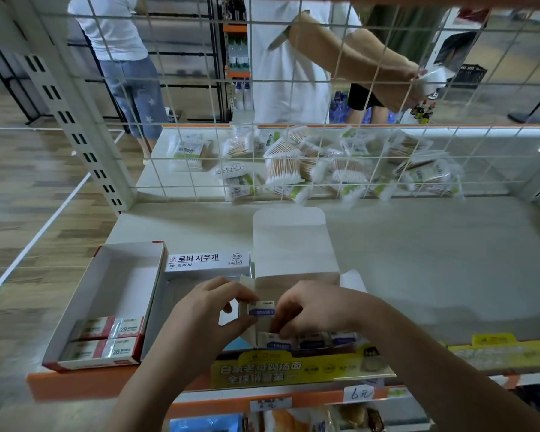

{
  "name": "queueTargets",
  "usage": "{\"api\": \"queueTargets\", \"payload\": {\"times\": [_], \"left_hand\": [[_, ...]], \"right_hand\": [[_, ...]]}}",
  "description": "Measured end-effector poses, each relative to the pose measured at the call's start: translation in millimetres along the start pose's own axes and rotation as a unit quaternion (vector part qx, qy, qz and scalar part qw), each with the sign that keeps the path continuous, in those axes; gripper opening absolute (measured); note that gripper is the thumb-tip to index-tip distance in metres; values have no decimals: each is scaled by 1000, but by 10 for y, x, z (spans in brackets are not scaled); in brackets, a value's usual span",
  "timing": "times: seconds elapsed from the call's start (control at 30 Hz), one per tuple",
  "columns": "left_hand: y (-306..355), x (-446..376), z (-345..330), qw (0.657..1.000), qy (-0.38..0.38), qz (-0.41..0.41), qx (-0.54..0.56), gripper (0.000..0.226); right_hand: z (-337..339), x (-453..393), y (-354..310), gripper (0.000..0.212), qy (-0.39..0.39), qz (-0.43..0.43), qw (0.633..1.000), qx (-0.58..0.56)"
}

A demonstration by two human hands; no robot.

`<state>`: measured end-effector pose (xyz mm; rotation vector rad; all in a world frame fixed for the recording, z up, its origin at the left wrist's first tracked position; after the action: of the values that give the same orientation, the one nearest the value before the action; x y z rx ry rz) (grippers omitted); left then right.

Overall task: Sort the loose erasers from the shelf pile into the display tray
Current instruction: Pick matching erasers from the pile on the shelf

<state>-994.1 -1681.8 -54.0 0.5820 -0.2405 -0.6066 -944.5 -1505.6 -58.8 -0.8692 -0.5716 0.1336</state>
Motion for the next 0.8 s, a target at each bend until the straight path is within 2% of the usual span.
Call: {"api": "queueTargets", "payload": {"times": [0.23,0.47,0.67,0.8], "left_hand": [[22,-2,6,1000,-6,1,-10,20],[116,-45,52,998,-8,-28,-63,17],[348,-146,64,974,-21,-74,-211,28],[496,-215,-7,950,-28,-109,-291,24]], "right_hand": [[-20,-11,-69,18,-2,-7,999,41],[-59,-18,-74,14,48,-19,996,79],[-1,78,-66,8,72,-26,994,82],[80,162,-20,18,92,-36,988,122]]}}
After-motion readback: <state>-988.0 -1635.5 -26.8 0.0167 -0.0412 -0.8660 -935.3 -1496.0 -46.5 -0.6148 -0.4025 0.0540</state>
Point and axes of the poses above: each hand's wrist, its own x-axis away from the middle knuckle, its own z-axis out of the back of the hand, y = z × x, the point moved 2 cm from there along -x, towards the middle knuckle, and after that the axes turned 11 degrees about z, right-handed, at the moved point
